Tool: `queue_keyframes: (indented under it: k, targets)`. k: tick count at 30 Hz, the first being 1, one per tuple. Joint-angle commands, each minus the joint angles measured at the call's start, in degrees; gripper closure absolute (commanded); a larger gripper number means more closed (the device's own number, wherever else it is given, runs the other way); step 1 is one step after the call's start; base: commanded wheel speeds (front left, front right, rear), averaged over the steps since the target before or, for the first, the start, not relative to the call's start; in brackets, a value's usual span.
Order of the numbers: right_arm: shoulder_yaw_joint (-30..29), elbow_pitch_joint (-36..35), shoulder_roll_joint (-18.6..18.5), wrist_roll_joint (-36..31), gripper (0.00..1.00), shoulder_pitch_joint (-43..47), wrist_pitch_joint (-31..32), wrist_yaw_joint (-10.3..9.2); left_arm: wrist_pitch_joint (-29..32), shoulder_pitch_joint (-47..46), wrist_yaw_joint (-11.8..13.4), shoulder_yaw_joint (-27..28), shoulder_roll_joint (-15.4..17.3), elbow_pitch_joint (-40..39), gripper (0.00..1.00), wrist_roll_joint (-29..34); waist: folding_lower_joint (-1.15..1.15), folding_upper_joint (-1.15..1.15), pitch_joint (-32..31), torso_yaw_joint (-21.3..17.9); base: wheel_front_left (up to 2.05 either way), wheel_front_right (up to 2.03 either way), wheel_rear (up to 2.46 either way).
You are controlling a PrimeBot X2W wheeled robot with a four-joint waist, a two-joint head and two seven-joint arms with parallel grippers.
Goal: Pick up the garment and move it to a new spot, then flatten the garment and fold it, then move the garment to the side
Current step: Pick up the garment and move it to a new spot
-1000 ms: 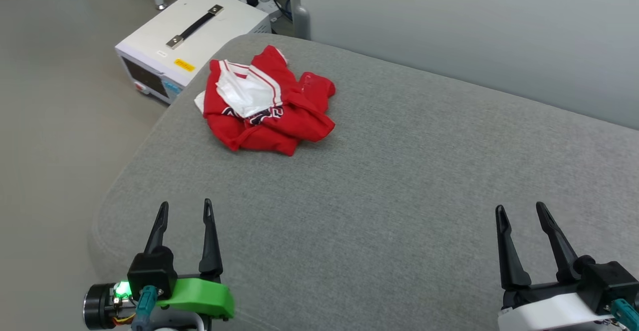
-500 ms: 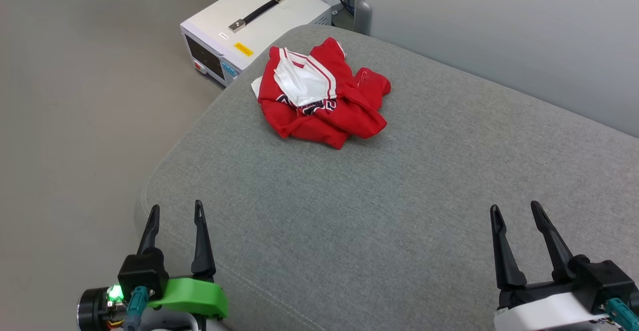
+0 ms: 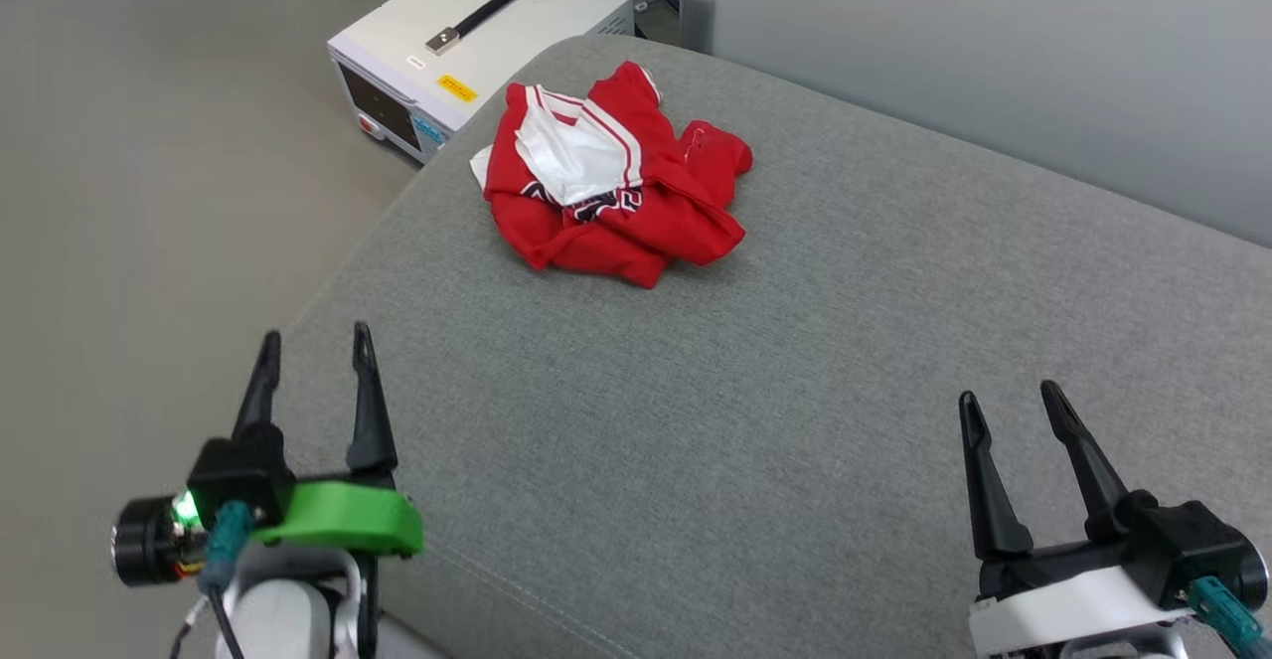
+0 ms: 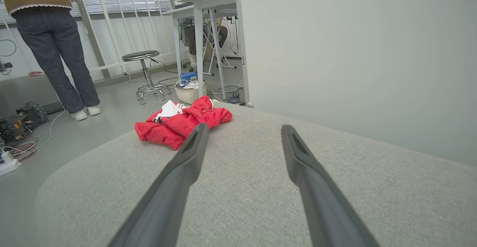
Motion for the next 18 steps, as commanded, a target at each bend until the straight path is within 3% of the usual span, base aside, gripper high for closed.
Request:
queue_keyframes:
  k: [1, 7, 12, 18]
  targets:
    - [0.32, -0.49, -0.17, -0.91, 0.00, -1.47, -0.27, -0.04, -0.34, -2.87, -0.71, 0.79, 0.50, -0.07, 0.00, 0.29, 0.00, 0.00, 2.01, -2.08, 0.00, 0.00, 0.00]
    - [1.45, -1.51, -0.17, -3.18, 0.00, -4.49, -0.27, -0.04, -0.34, -14.04, -3.70, 5.34, 3.17, 1.04, 0.00, -0.97, 0.00, 0.00, 7.15, -7.48, 0.00, 0.00, 0.00]
    - [1.79, -2.91, -0.17, -4.46, 0.00, -6.82, -0.27, -0.04, -0.34, -23.08, -4.67, 10.60, 5.85, 3.71, 0.00, -2.51, 0.00, 0.00, 11.86, -11.90, 0.00, 0.00, 0.00]
    - [1.73, -5.12, -0.56, -5.93, 0.00, -10.31, -0.27, -0.04, -0.34, -35.47, -8.35, 13.64, 11.70, 11.47, 0.00, -6.17, 0.00, 0.00, 18.58, -16.63, 0.00, 0.00, 0.00]
